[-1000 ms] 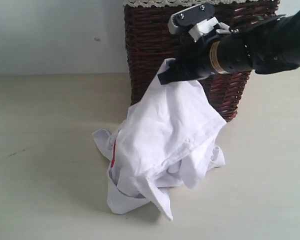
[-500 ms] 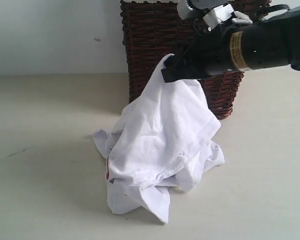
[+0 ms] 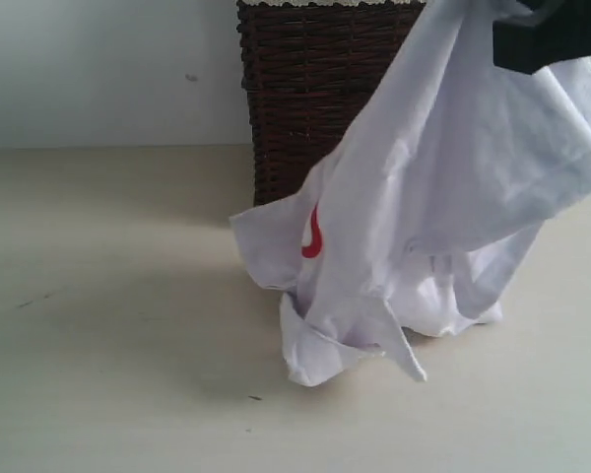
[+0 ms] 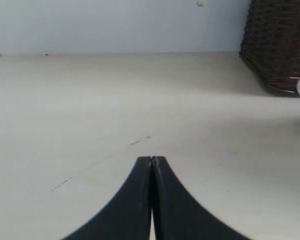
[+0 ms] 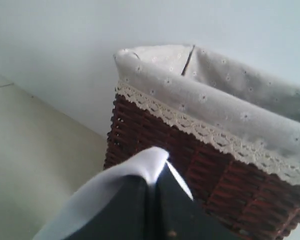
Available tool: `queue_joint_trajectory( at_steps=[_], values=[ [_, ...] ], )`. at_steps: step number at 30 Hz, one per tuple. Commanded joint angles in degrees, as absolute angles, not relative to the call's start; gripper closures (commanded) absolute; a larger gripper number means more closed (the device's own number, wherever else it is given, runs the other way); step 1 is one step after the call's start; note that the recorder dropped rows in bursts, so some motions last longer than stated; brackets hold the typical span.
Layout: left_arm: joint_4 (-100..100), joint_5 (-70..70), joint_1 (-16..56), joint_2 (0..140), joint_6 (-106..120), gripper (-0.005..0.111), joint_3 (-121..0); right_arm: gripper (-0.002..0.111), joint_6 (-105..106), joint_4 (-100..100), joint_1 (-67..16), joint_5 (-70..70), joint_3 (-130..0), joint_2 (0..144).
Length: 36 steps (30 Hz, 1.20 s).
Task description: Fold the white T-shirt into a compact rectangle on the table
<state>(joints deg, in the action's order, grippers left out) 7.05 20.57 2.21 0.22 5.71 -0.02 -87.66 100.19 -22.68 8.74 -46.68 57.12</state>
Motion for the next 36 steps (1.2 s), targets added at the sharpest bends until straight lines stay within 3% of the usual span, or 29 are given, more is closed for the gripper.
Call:
queue_joint_trajectory(
  at_steps=[1,2,4,5,12,19,27,31,36],
  values=[
    [6.9,20.2,2.0,0.0,5.7,0.107,0.0,0.085,-89.1,99.9,-22.7,8.7,-43.0,58.7],
    [6.9,20.2,2.0,0.0,5.7,0.107,0.0,0.07,-90.7,99.9,-22.7,9.0,-42.7,59.5],
    [6.9,20.2,2.0,0.0,5.7,0.107,0.0,0.054,-92.6,99.9,-22.7,10.7,-42.7,60.1],
    [6.9,20.2,2.0,0.0,5.7,0.107,0.0,0.053,-93.3,99.9,-22.7,11.8,-42.7,60.0],
    [6.9,20.2,2.0,0.0,5.7,0.107,0.0,0.056,-103.0,99.9,-22.7,38.1,-42.6,55.3],
    [6.9,20.2,2.0,0.0,5.7,0.107,0.0,0.058,-102.9,99.9,-22.7,25.3,-35.1,61.4],
    [6.9,20.2,2.0,0.0,5.7,0.107,0.0,0.059,-100.5,99.9,-22.7,24.9,-35.1,62.6],
    [6.9,20.2,2.0,0.0,5.7,0.107,0.0,0.065,-99.8,99.9,-22.7,23.5,-35.1,62.6],
    [6.9,20.2,2.0,0.0,5.7,0.107,0.0,0.103,-95.2,99.9,-22.7,22.5,-35.1,61.8]
  ],
)
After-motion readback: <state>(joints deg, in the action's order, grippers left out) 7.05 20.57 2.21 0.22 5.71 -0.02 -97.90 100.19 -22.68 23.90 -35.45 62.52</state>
